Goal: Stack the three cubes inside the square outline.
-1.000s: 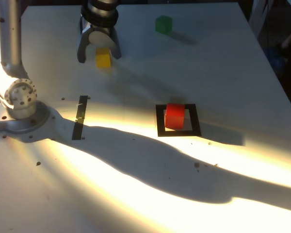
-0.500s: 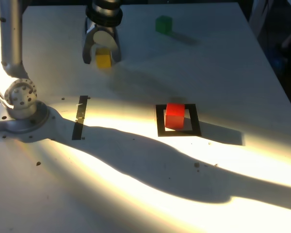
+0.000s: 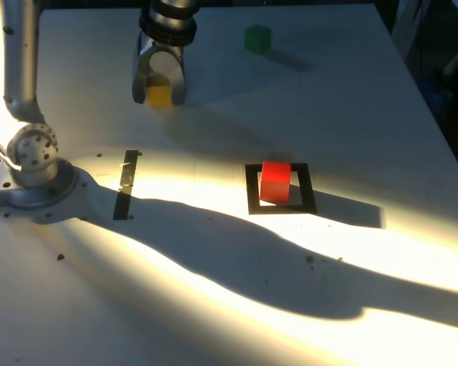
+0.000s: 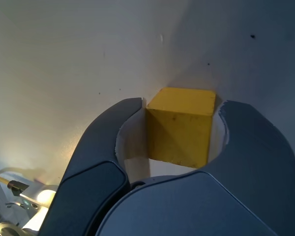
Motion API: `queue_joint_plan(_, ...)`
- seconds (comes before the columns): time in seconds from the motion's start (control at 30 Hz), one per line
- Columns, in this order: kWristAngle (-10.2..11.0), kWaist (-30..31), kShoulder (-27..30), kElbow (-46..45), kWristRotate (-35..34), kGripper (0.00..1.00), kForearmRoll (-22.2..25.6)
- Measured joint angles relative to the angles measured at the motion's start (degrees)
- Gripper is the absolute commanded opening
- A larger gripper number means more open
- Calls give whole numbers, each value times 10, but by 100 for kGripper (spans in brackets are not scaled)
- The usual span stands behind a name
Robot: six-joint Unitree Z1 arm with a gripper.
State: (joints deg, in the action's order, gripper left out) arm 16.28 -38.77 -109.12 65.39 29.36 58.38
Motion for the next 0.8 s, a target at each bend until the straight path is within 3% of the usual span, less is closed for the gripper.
queue_joint_plan(0.2,-8,93,45,16,-76,30,64)
queue_joint_plan(0.43,-69,228,68,118,-187,30,178)
queue_joint_plan(0.67,-128,360,61,181,-270,30,204)
queue_joint_plan(0.8,-133,431,26,234,-294,30,223)
